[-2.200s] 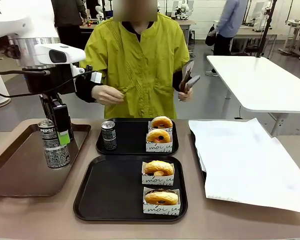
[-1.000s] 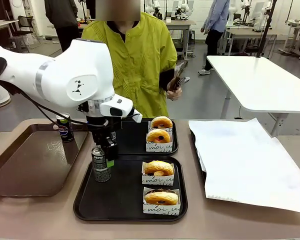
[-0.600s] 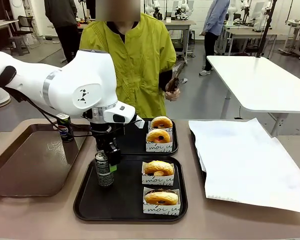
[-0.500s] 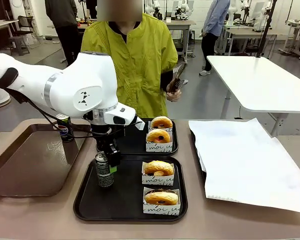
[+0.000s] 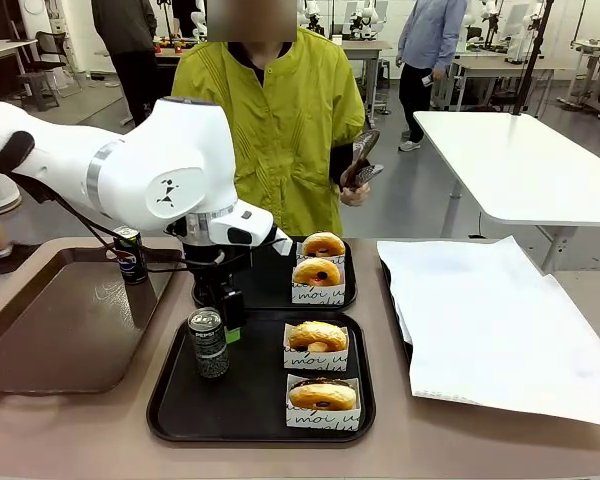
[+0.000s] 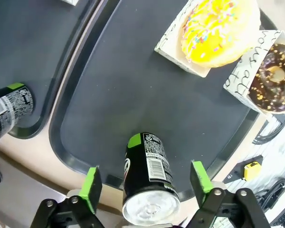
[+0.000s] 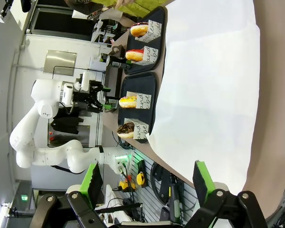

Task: Set up donuts and drinks on trays.
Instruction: Pick up one Pepsi coke from the Handle tray and place it on the Flat Tray without a Pepsi coke.

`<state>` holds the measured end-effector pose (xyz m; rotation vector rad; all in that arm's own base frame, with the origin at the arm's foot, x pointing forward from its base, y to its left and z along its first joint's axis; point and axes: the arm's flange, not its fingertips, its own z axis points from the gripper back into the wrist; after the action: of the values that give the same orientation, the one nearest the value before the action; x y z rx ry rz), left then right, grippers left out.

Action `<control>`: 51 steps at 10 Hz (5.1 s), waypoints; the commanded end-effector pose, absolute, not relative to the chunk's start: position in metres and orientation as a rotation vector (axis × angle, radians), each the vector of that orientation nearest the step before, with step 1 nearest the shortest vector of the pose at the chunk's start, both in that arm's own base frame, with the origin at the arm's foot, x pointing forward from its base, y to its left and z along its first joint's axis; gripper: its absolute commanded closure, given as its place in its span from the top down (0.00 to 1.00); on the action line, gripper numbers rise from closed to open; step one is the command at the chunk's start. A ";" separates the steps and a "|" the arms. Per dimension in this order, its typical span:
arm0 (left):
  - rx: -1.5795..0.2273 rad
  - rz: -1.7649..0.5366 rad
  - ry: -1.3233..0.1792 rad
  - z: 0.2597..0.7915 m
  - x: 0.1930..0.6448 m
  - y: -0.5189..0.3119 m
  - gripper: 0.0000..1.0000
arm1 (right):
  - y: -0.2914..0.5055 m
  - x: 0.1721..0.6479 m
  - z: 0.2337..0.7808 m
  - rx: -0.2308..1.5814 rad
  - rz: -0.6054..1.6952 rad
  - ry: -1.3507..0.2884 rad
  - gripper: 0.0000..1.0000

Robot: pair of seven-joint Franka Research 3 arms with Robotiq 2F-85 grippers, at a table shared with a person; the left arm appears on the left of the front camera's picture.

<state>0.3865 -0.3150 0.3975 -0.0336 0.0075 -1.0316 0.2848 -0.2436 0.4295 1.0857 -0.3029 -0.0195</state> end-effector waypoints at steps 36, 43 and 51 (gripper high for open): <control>-0.558 -0.253 -0.018 0.536 0.370 0.067 1.00 | -0.242 0.285 0.429 1.103 -0.021 -0.320 1.00; -1.268 -0.047 -0.091 0.493 0.337 0.210 1.00 | -0.242 0.285 0.429 1.103 -0.021 -0.320 1.00; -1.268 -0.056 -0.078 0.459 0.348 0.222 1.00 | -0.242 0.285 0.429 1.103 -0.021 -0.320 1.00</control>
<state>0.3501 0.2218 0.4577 -1.2579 -0.0784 -0.0633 0.2841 -0.2442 0.4295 1.0851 -0.3036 -0.0223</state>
